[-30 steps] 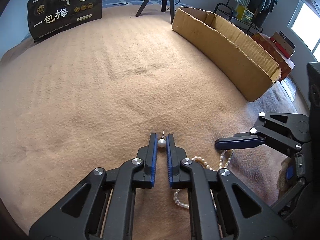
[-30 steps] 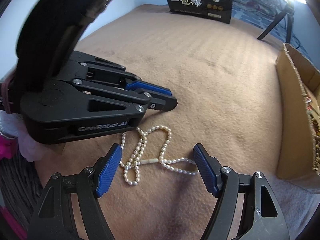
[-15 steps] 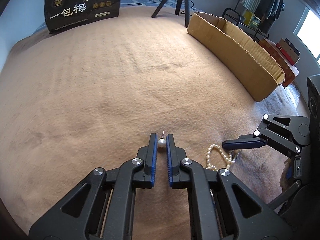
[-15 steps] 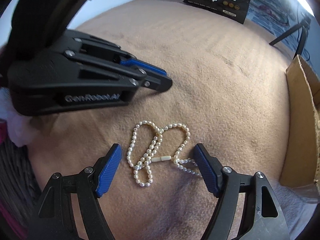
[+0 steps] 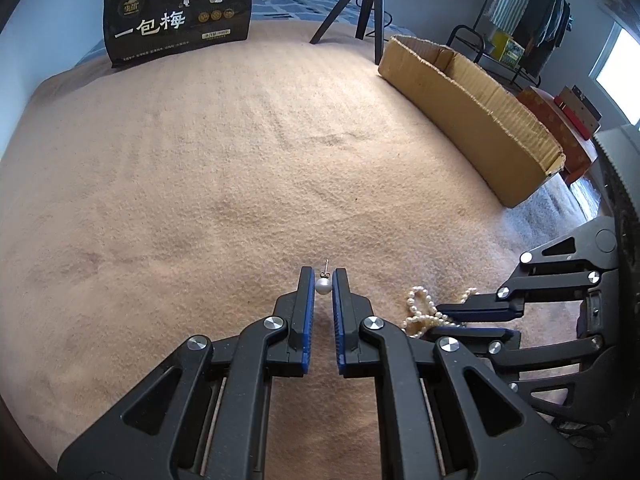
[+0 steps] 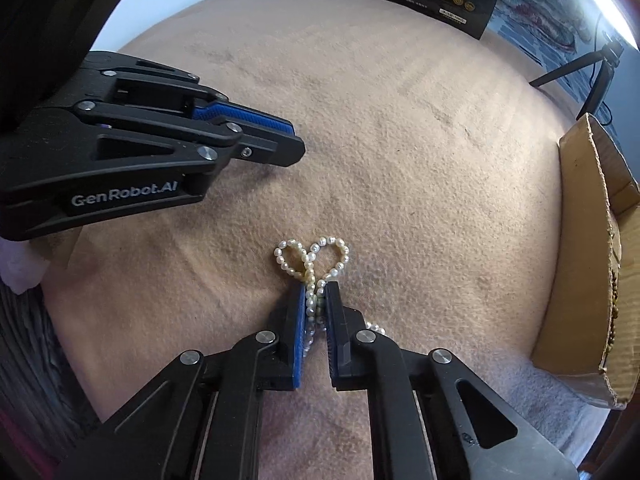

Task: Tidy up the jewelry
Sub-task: 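Carry the pearl earring and pearl necklace over the box with both grippers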

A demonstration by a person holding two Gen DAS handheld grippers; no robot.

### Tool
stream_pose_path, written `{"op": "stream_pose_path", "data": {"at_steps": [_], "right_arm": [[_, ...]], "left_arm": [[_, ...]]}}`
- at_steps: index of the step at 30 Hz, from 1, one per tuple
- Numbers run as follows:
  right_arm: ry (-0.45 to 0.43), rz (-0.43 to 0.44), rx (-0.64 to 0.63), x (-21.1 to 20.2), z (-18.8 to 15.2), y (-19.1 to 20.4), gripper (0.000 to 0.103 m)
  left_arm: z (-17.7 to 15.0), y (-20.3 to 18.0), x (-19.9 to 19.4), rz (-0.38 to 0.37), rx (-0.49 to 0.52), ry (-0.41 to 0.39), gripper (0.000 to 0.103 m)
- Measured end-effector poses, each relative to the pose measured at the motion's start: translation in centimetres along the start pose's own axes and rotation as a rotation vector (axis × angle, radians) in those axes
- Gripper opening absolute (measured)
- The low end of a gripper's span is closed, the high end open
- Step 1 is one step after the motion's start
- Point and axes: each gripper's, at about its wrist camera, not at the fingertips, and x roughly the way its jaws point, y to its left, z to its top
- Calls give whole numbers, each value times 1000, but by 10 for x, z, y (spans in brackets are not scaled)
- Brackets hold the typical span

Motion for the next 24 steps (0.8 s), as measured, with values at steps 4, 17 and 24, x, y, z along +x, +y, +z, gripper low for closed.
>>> {"op": "stream_pose_path", "data": {"at_steps": [4, 17, 24], "right_arm": [[-26, 17, 51, -9, -6, -7, 7], [-126, 15, 189, -58, -33, -47, 7], [-200, -14, 255, -98, -52, -71, 7]], "left_arm": [[1, -6, -9, -8, 5, -17, 7], [4, -35, -29, -54, 35, -60, 7], [12, -55, -35, -87, 51, -84, 7]]}}
